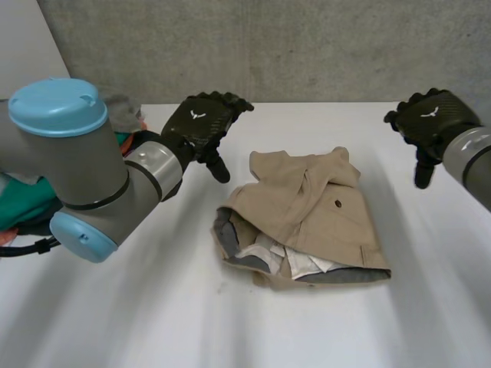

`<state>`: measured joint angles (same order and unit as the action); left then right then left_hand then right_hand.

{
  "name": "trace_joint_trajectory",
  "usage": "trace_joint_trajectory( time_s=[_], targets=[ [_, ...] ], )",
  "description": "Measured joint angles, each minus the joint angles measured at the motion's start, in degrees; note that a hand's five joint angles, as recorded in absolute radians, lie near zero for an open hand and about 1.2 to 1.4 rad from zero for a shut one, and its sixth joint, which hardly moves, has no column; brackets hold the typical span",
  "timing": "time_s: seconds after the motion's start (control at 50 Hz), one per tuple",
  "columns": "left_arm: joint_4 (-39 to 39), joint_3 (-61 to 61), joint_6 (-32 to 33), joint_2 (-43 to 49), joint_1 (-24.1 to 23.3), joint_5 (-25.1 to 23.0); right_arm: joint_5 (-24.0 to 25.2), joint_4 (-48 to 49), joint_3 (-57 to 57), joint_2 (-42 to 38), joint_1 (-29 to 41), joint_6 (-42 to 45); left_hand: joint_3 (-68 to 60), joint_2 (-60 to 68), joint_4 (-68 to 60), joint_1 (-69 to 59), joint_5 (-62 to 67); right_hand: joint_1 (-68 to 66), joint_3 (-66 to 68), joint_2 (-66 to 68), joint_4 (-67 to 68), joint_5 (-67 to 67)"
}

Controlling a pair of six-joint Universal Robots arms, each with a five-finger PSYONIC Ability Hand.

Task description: Fold the laundry.

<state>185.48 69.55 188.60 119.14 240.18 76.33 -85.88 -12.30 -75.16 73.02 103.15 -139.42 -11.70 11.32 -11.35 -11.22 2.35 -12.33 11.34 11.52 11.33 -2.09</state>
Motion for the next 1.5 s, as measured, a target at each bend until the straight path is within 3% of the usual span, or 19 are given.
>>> trace_joint_trajectory(
  time_s=[0.12, 0.38, 0.42, 0.48, 0.5, 0.52, 0.56, 0.66, 0.84, 0.96, 1.1, 1.16, 1.22, 1.32, 1.5],
  targets=[
    [-1.74, -2.29, -2.20, 3.41, 1.62, -2.12, 0.09, -2.86, 0.22, 0.65, -1.19, 1.49, 0.00, 0.00, 0.00, 0.00, 0.00, 0.00, 0.00, 0.00, 0.00, 0.00],
    [-4.66, -4.10, -3.02, 8.95, -2.52, -6.64, 9.38, -3.22, -3.66, -10.17, -1.78, -21.35, -1.63, 1.76, -1.46, -1.88, 1.19, 0.00, 0.00, 0.00, 0.00, 0.00],
    [-4.81, -4.44, -2.26, 9.84, -3.17, -6.49, 9.69, -2.17, -4.09, -11.63, -1.31, -22.12, -8.94, 9.23, -9.27, -11.06, 8.59, 0.00, 0.00, 0.00, 0.00, 0.00],
    [-5.10, -5.54, -0.94, 11.32, -3.91, -5.42, 9.53, 0.28, -4.54, -13.98, -0.20, -22.83, -30.40, 30.87, -30.92, -34.86, 29.55, 0.00, 0.00, 0.00, 0.00, 0.00],
    [-5.15, -5.70, -0.81, 11.45, -3.96, -5.27, 9.46, 0.52, -4.54, -14.13, -0.10, -22.87, -30.40, 30.87, -30.92, -34.86, 29.55, 0.00, 0.00, 0.00, 0.00, 0.00],
    [-5.52, -6.55, -0.13, 12.13, -4.21, -4.42, 8.99, 1.79, -4.54, -14.64, 0.29, -23.06, -42.51, 43.74, -43.13, -46.02, 41.63, 0.00, 0.00, 0.00, 0.00, 0.00],
    [-6.28, -8.04, 0.90, 12.83, -4.42, -2.98, 8.07, 3.69, -4.37, -14.57, 0.61, -23.36, -52.78, 53.42, -53.34, -53.25, 51.55, 0.00, 0.00, 0.00, 0.00, 0.00],
    [-8.07, -13.12, 3.82, 12.40, -4.06, 0.93, 6.68, 6.59, -3.94, -11.06, -0.35, -23.61, -56.21, 56.87, -57.18, -53.78, 53.89, 0.00, 0.00, 0.00, 0.00, 0.00],
    [-3.82, -24.11, 3.11, 6.34, -4.86, 9.89, 6.46, 8.56, -2.81, -3.68, -4.27, -23.10, -56.23, 56.98, -57.18, -53.78, 53.89, 0.00, 0.00, 0.00, 0.00, 0.00],
    [0.11, -23.72, -1.77, 4.82, -7.72, 11.11, 6.37, 8.50, -2.16, -3.20, -5.47, -23.17, -56.24, 56.98, -57.19, -53.78, 54.36, 0.00, 0.00, 0.00, 0.00, 0.00],
    [-1.88, -13.89, -5.79, 7.02, -14.08, 3.19, 6.12, 8.73, -2.03, -4.99, -6.17, -23.14, -54.12, 54.67, -55.22, -52.64, 53.18, 0.00, 0.00, 0.00, 0.00, 0.00],
    [-2.61, -7.91, -6.20, 7.67, -16.66, -3.12, 5.75, 8.80, -1.99, -6.42, -6.09, -22.89, -36.02, 35.69, -36.25, -33.81, 35.23, 0.00, 0.00, 0.00, 0.00, 0.00],
    [-2.67, -3.15, -6.02, 6.98, -17.72, -8.00, 5.42, 8.78, -2.08, -7.64, -5.82, -22.54, -24.50, 24.71, -24.96, -23.59, 23.69, 0.00, 0.00, 0.00, 0.00, 0.00],
    [-0.82, 2.35, -5.55, 1.37, -15.16, -10.85, 5.06, 8.70, -2.89, -8.96, -4.91, -21.57, -8.20, 8.40, -7.95, -7.72, 6.61, 0.00, 0.00, 0.00, 0.00, 0.00],
    [4.56, 2.90, -4.70, -4.69, -4.60, -3.25, 4.97, 6.65, -7.36, -6.84, -1.47, -22.33, -4.94, 5.36, -5.06, -5.87, 3.41, 0.00, 0.00, 0.00, 0.00, 0.00]
  ],
)
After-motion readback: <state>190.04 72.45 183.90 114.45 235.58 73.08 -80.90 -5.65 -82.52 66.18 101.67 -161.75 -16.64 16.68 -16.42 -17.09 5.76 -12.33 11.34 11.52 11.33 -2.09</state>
